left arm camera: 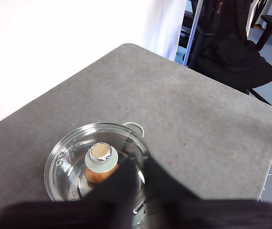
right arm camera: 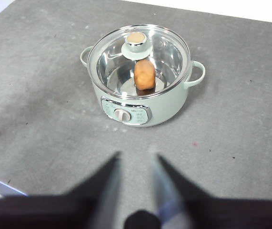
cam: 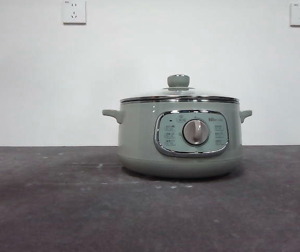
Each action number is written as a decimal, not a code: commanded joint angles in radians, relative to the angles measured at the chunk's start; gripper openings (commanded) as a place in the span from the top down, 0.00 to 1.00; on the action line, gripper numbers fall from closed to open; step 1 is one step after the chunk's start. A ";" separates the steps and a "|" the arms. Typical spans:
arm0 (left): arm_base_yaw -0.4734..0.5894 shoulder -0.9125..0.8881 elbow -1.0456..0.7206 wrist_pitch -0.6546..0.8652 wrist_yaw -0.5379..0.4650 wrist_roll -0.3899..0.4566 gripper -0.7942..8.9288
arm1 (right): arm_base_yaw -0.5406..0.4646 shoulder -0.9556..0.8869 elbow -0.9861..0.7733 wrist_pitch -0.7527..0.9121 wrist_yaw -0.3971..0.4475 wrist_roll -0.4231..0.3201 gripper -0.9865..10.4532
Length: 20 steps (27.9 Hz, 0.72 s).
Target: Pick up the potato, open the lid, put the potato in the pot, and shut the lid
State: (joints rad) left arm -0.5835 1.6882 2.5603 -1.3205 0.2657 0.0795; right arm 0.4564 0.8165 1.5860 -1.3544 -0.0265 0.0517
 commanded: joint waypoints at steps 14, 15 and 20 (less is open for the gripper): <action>0.002 -0.003 0.000 0.002 0.005 -0.055 0.92 | 0.001 0.007 -0.007 -0.024 0.009 0.007 0.91; 0.002 -0.003 0.000 0.002 -0.002 -0.043 0.92 | 0.001 0.012 -0.007 -0.024 0.009 0.007 0.91; 0.039 -0.028 0.000 0.002 -0.002 -0.042 0.92 | 0.001 0.034 -0.007 -0.024 0.009 0.007 0.91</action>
State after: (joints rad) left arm -0.5507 1.6764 2.5599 -1.3220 0.2653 0.0410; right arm 0.4564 0.8505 1.5860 -1.3544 -0.0223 0.0540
